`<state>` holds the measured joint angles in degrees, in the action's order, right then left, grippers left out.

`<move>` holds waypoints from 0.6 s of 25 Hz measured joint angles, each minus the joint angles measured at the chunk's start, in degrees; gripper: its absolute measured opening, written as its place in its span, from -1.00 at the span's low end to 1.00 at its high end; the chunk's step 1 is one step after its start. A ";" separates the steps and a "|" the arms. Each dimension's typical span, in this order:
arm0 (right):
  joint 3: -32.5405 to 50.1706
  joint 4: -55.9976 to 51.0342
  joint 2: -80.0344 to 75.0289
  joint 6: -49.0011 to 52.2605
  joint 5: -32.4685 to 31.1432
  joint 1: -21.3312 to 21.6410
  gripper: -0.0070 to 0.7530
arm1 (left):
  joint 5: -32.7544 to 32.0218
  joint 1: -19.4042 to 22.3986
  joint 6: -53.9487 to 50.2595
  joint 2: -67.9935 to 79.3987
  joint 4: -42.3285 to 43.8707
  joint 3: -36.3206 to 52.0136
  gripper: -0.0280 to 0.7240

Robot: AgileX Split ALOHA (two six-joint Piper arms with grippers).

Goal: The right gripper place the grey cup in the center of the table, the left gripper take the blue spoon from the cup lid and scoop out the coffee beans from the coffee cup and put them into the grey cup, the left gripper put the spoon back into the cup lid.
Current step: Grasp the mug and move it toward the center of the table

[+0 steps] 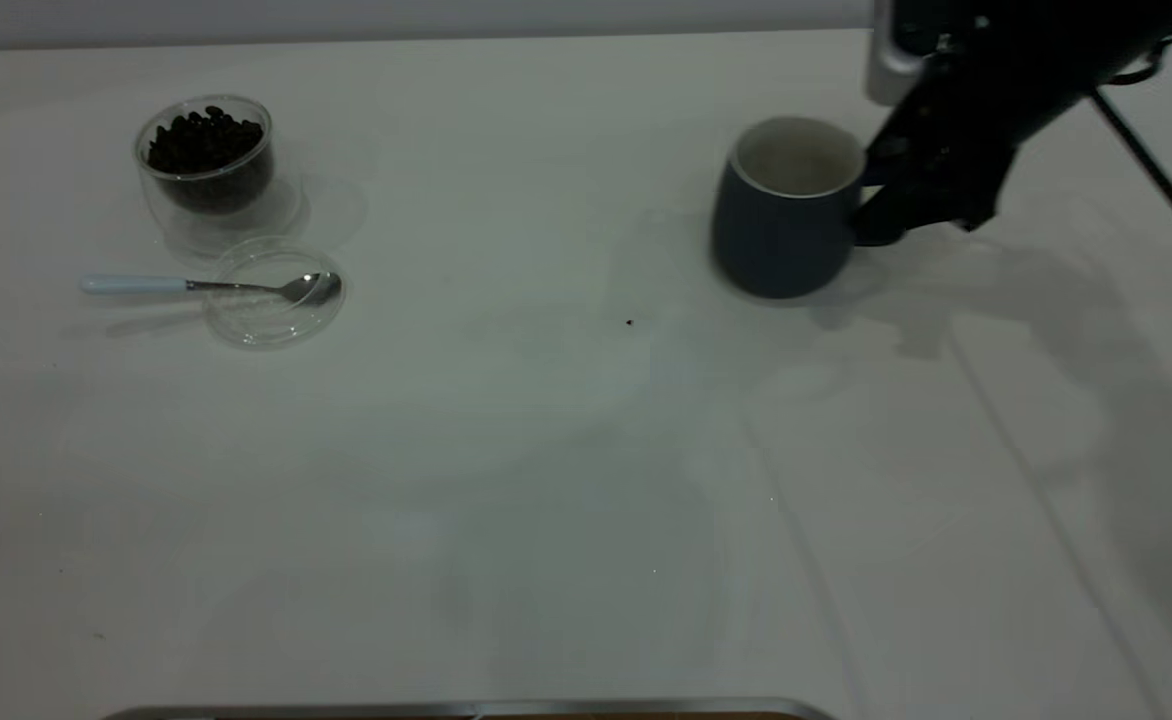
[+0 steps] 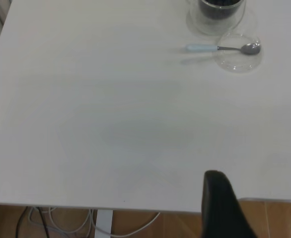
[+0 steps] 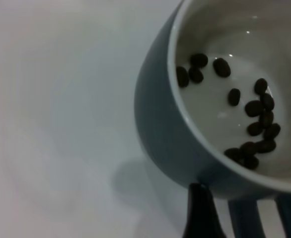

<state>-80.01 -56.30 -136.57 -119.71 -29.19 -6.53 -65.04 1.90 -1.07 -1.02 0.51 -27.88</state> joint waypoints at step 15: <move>-6.60 -11.03 -3.95 0.00 -0.25 -12.70 0.41 | 0.00 0.00 -0.14 0.00 0.00 0.00 0.26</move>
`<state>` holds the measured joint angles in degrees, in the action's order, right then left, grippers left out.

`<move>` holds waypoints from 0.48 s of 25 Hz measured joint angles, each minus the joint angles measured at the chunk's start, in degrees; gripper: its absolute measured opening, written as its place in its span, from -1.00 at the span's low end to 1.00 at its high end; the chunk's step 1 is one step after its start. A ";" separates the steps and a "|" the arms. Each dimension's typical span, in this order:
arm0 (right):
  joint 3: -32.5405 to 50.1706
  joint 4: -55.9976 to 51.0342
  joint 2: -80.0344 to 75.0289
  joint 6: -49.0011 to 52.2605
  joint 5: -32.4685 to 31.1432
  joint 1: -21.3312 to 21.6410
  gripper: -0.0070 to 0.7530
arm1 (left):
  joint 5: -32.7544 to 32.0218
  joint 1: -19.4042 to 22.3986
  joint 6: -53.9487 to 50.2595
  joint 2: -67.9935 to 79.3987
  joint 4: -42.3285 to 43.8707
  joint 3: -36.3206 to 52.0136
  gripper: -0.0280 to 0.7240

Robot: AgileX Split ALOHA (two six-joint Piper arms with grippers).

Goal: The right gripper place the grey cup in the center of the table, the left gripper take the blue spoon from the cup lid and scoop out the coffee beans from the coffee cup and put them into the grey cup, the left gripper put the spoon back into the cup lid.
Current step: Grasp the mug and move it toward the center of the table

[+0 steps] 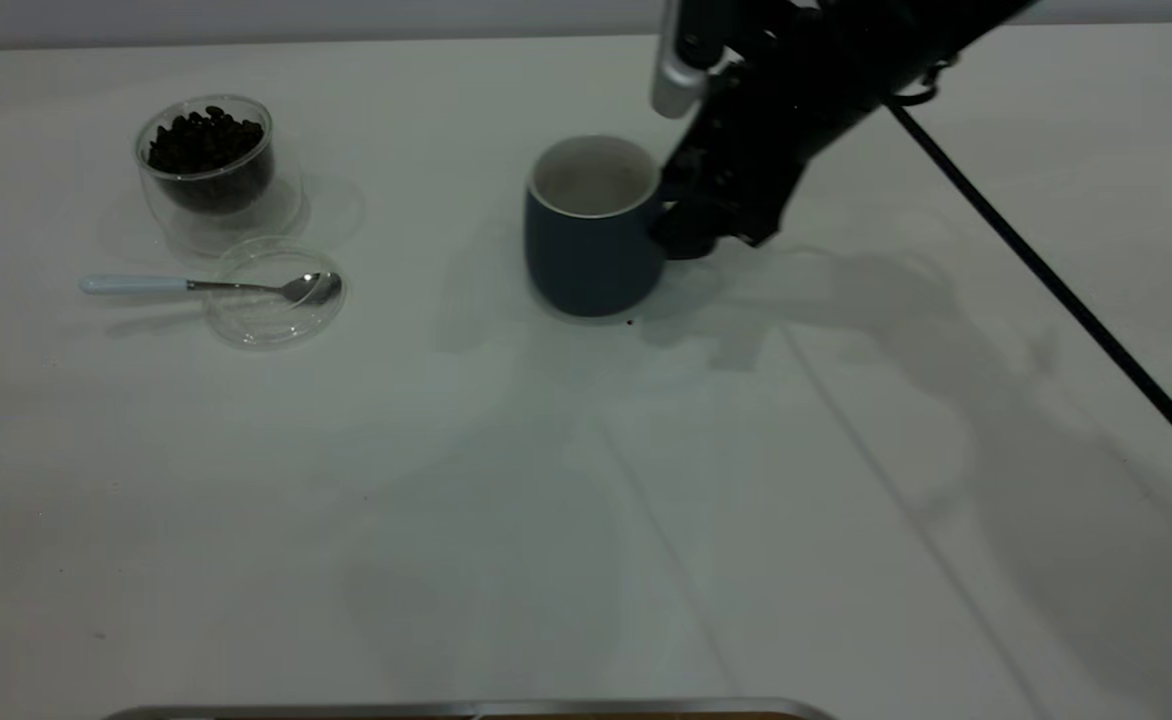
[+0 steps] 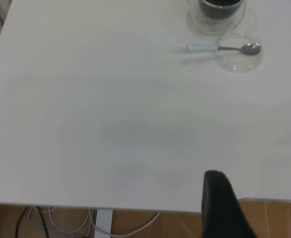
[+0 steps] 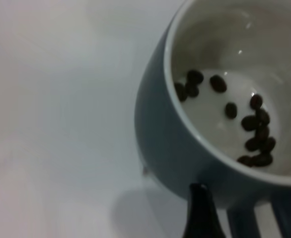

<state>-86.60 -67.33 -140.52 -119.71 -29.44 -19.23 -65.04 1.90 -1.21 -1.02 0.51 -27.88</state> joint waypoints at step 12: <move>-1.07 3.11 0.87 6.14 -0.22 -1.32 0.41 | 0.00 0.00 0.00 0.00 0.00 0.00 0.26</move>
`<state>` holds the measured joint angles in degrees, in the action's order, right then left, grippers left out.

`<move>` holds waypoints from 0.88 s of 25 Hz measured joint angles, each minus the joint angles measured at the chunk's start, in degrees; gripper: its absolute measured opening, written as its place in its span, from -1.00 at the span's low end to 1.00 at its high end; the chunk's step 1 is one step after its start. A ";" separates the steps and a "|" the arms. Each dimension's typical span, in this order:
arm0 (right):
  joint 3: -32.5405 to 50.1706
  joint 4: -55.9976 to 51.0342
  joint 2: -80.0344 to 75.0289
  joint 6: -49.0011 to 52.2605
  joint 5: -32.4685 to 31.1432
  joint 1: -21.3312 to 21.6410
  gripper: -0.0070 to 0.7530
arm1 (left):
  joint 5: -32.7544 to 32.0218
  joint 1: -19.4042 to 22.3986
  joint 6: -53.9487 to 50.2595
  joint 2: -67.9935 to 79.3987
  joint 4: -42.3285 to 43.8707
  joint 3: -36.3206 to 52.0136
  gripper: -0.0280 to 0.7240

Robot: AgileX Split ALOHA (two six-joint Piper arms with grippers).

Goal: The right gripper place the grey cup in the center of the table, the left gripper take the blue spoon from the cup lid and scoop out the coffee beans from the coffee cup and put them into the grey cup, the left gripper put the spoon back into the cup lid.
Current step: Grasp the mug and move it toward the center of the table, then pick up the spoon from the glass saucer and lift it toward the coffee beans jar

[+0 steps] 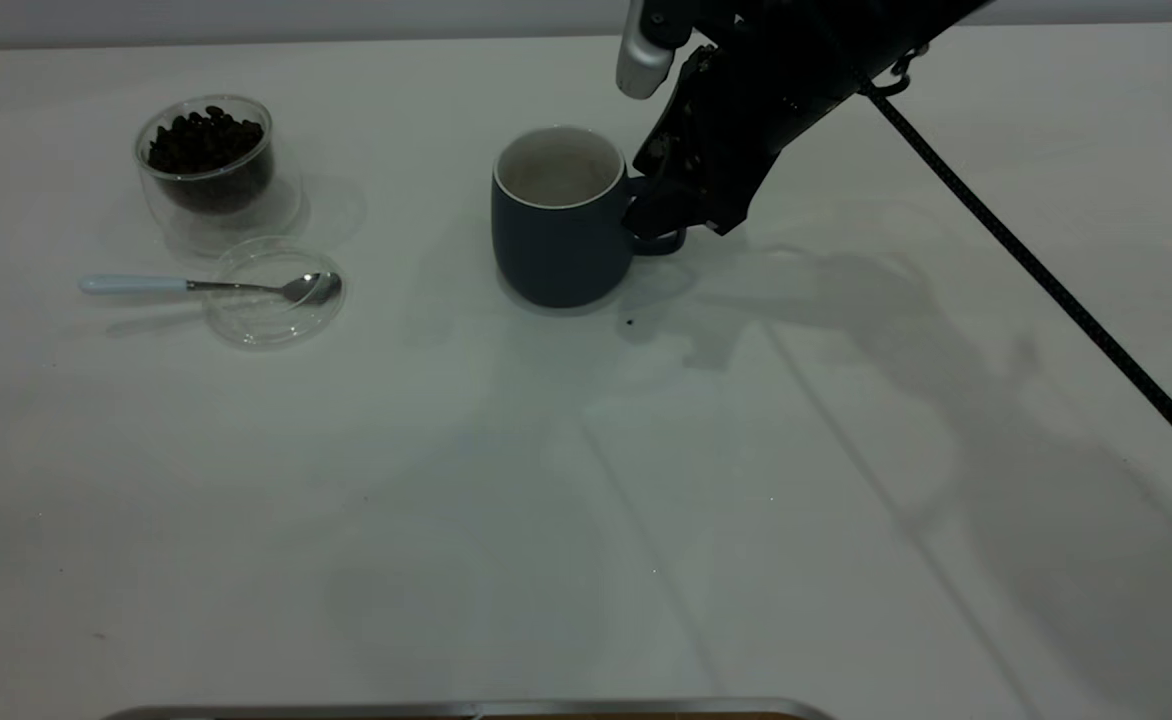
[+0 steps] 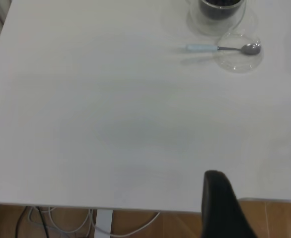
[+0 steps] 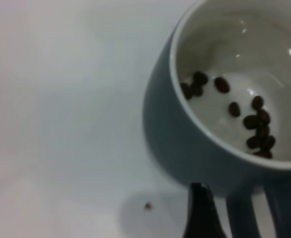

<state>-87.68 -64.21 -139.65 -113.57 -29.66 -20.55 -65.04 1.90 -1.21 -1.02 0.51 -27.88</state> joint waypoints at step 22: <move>7.83 37.64 54.32 88.70 -39.97 1.60 0.39 | 0.00 0.00 0.14 0.00 0.00 0.00 0.26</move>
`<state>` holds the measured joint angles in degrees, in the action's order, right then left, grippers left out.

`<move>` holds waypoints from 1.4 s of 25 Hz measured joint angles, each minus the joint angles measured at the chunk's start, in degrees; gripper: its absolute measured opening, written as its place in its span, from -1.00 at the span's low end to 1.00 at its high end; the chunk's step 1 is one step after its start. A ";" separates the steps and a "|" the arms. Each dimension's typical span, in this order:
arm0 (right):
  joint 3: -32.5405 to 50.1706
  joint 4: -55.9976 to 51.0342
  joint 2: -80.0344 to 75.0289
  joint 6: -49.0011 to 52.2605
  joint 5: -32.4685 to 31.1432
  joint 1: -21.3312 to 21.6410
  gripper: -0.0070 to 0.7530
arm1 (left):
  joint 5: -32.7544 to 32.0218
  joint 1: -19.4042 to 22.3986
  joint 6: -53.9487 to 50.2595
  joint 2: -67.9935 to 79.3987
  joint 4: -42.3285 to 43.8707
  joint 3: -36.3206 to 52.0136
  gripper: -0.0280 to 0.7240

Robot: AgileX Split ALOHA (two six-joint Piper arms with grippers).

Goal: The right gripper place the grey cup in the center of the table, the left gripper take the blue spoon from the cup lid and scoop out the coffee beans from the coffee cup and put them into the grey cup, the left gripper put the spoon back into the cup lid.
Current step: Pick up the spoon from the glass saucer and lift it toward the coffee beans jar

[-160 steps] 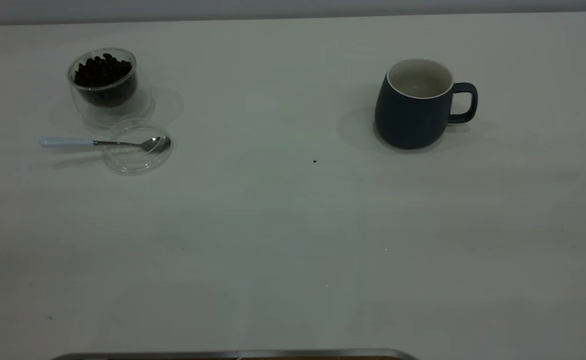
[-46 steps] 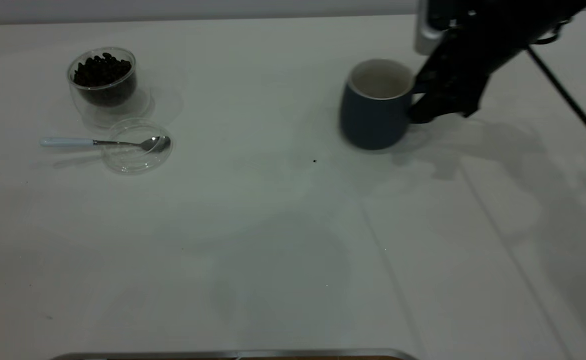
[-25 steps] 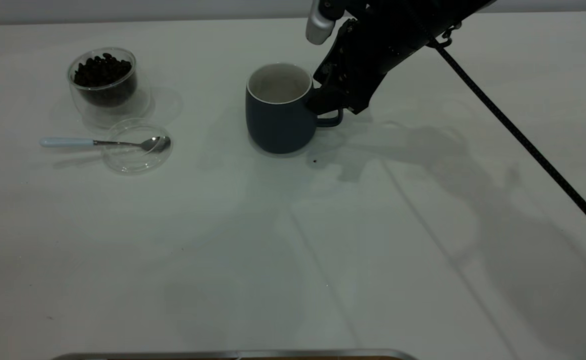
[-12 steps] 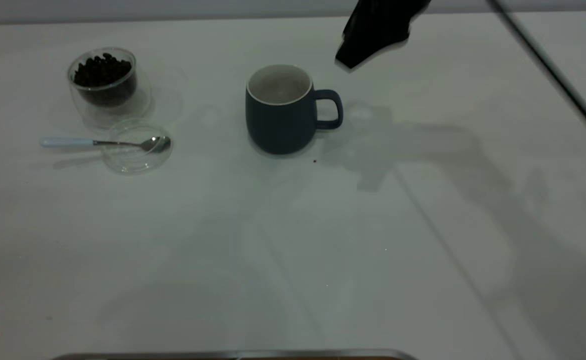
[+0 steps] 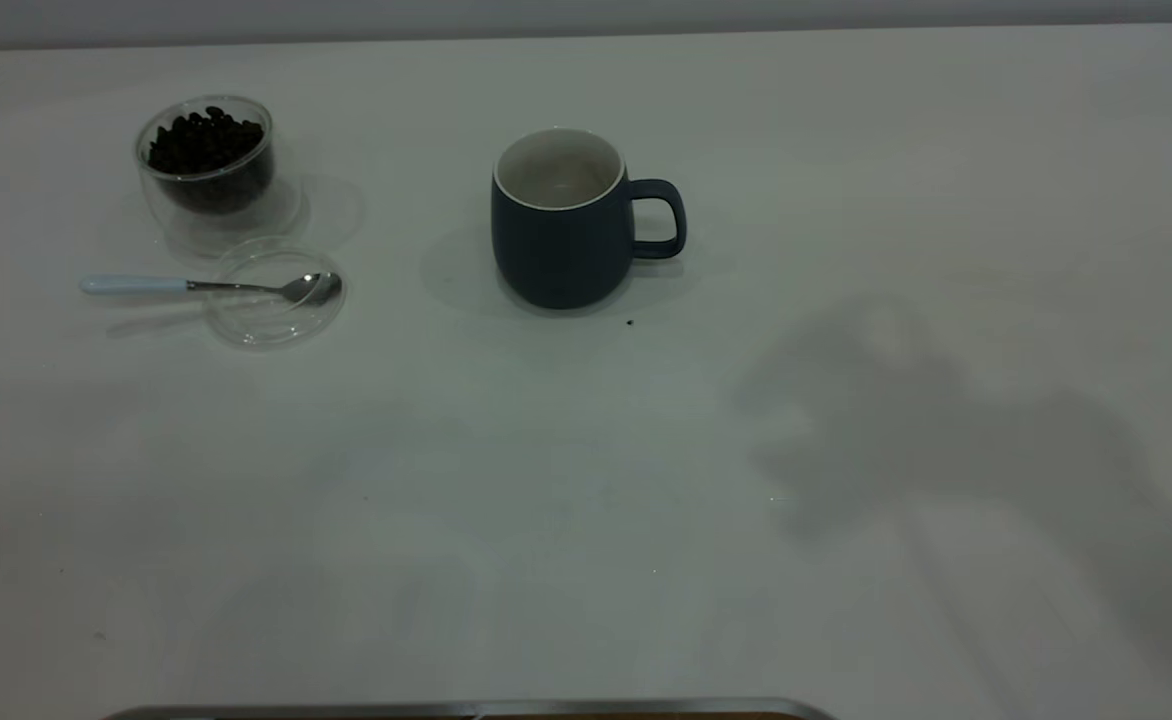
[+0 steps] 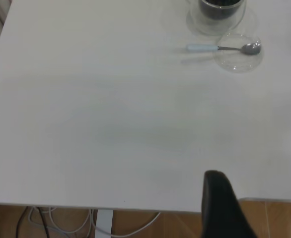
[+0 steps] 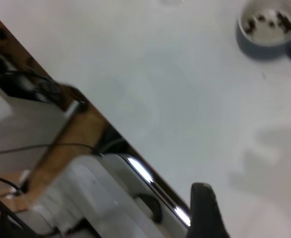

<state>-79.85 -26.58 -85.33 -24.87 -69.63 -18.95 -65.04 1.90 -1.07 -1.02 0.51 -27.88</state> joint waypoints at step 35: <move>52.41 16.14 83.74 14.00 5.59 21.40 0.23 | 0.00 0.00 -0.14 0.00 0.00 0.00 0.26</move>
<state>-27.44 -10.43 -1.59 -10.86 -64.04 2.45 -65.04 1.90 -1.22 -1.02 0.51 -27.88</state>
